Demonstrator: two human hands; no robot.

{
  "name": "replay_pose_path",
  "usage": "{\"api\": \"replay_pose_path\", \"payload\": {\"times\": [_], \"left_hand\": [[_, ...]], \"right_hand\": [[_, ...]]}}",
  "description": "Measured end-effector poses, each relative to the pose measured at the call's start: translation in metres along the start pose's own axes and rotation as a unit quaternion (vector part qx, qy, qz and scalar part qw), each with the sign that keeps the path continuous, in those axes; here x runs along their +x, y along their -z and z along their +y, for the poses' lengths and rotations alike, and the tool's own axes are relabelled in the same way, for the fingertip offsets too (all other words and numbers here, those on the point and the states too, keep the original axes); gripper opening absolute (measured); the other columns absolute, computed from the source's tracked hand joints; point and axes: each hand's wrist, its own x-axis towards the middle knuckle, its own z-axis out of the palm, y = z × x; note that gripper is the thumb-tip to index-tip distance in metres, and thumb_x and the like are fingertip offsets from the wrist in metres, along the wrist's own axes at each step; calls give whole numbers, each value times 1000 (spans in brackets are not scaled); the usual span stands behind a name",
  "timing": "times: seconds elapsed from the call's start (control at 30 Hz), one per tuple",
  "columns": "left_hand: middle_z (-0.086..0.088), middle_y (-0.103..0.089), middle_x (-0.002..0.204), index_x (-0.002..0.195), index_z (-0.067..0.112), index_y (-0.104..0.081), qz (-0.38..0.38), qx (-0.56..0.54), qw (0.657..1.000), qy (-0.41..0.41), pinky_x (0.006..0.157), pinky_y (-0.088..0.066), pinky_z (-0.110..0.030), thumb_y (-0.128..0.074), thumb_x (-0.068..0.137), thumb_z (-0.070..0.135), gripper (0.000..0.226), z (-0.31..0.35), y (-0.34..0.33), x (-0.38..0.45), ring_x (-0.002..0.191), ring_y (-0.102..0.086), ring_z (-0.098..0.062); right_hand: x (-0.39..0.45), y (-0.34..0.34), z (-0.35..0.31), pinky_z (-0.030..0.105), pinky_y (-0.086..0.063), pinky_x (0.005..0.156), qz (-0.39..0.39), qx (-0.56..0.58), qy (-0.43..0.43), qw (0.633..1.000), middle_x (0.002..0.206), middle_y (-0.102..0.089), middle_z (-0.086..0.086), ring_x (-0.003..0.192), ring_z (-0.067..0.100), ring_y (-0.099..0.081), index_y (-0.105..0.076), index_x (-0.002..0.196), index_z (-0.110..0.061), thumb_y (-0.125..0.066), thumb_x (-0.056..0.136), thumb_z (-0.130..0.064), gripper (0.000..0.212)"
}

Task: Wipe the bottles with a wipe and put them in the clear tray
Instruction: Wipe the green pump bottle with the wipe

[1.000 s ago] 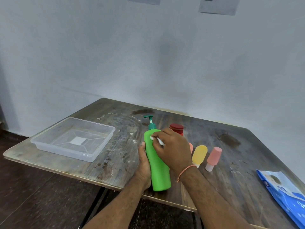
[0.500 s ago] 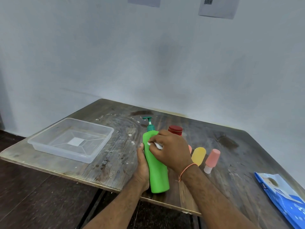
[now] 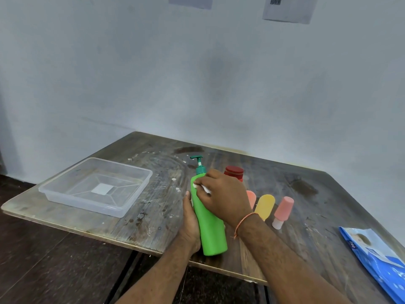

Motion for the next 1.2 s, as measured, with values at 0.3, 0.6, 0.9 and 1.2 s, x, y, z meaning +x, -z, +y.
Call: {"api": "replay_pose_path", "payload": {"times": [0.3, 0.6, 0.9, 1.2], "left_hand": [[-19, -75, 102, 113, 9, -71, -3, -17, 1000, -1, 76, -60, -41, -40, 106, 53, 55, -2, -2, 0, 88, -75, -28], [-22, -74, 108, 113, 8, -76, -3, 15, 1000, 7, 81, -59, -45, -41, 103, 61, 64, -1, 3, 2, 92, -75, -33], [-23, -72, 114, 123, 7, -72, -6, 1, 1000, 21, 89, -56, -48, -49, 94, 66, 69, -1, 0, 3, 98, -72, -35], [-16, -75, 100, 110, 8, -71, 11, -55, 998, -8, 70, -64, -39, -41, 106, 51, 53, -4, -3, 8, 87, -76, -26]], "right_hand": [[0, 1, -1, 29, -49, 53, -31, -12, 25, 999, 94, -69, -11, 74, 15, -69, -82, 100, -33, -60, 94, -45, 26], [-5, 6, 5, 34, -56, 60, -76, 8, 33, 997, 92, -73, -12, 80, 13, -71, -83, 100, -35, -53, 91, -51, 35], [-3, 12, 7, 34, -55, 61, -97, 33, 42, 994, 88, -74, -13, 78, 9, -69, -84, 95, -36, -55, 86, -50, 33], [4, 6, 6, 36, -55, 60, -102, 46, 64, 992, 92, -70, -10, 81, 16, -69, -82, 99, -31, -64, 92, -42, 23]]}}
